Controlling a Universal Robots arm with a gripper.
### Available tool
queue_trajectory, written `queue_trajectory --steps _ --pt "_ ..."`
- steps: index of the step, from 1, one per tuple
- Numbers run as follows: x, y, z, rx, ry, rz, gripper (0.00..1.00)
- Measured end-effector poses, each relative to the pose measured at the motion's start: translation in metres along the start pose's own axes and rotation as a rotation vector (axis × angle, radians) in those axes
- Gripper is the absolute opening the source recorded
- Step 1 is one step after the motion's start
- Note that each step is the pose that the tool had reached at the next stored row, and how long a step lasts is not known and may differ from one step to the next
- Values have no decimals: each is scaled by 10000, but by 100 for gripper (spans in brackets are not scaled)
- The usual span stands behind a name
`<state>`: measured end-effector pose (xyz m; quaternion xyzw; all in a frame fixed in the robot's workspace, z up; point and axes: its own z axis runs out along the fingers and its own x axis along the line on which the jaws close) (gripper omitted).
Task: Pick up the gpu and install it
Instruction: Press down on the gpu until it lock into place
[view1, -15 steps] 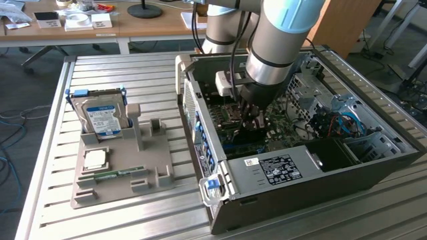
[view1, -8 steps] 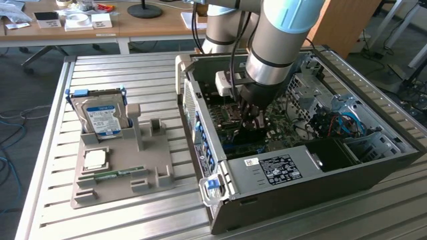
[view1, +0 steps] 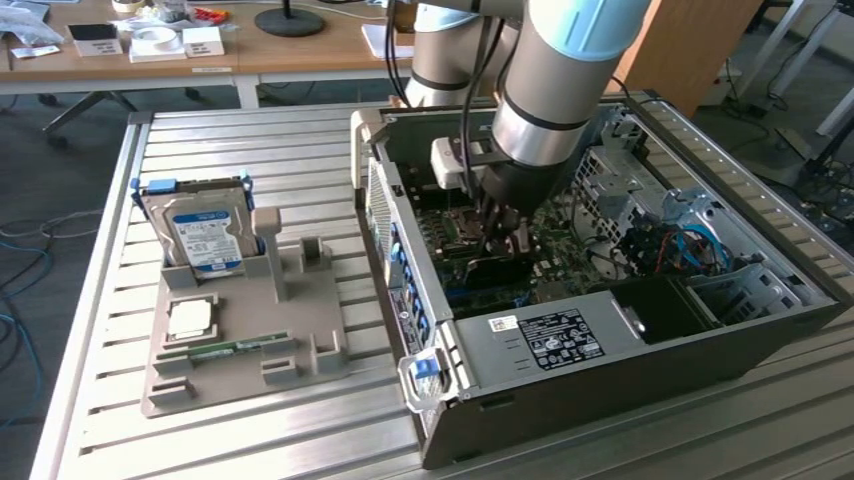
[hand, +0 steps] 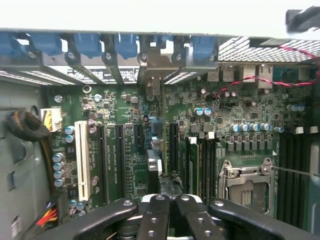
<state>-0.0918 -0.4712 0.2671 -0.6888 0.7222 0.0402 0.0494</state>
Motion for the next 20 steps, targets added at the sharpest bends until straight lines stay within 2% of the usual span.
queue_trajectory --steps 12,20 --pt "-34 -3 -267 -1 1 -1 11" --pt "-51 -6 -400 -1 3 -1 11"
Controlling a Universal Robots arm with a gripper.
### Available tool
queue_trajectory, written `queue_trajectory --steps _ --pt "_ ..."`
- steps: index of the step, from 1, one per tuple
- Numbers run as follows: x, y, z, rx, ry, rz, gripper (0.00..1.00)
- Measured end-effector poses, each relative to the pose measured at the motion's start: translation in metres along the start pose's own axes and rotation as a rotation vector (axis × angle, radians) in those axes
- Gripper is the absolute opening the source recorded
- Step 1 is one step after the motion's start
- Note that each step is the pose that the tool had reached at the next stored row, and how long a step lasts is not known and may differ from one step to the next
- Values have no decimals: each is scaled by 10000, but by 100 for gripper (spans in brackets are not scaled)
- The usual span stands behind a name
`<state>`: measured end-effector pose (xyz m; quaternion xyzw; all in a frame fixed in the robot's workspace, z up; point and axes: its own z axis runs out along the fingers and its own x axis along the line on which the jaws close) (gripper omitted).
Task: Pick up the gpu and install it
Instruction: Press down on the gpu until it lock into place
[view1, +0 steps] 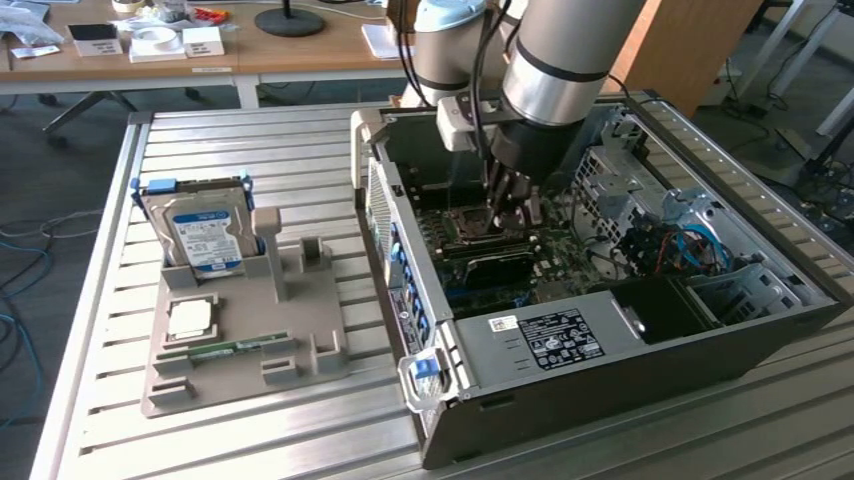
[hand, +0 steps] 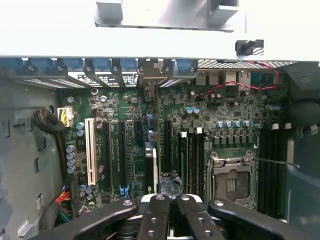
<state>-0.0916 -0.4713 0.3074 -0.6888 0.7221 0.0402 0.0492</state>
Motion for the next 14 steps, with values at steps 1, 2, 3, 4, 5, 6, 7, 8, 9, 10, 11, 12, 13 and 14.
queue_trajectory --steps 1,2,3,4,5,6,7,8,9,10,11,12,13,14 --pt "-1 -1 -11 0 0 0 11" --pt "-2 -2 -19 0 0 0 11" --pt "-4 -3 -25 0 -1 0 11" --pt "-4 -4 -32 0 -1 0 11" --pt "-5 -6 -39 0 -1 0 11" --pt "-6 -8 -48 0 0 -1 11" --pt "-8 -10 -56 0 -1 0 11" --pt "-8 -10 -62 0 0 1 11" --pt "-8 -11 -61 1 -2 1 11" --pt "-8 -11 -61 1 -2 1 11" --pt "-9 -11 -62 1 -1 1 11" --pt "-9 -11 -62 0 0 1 11" --pt "-8 -11 -62 0 0 1 11" --pt "-8 -11 -62 1 -1 0 11"
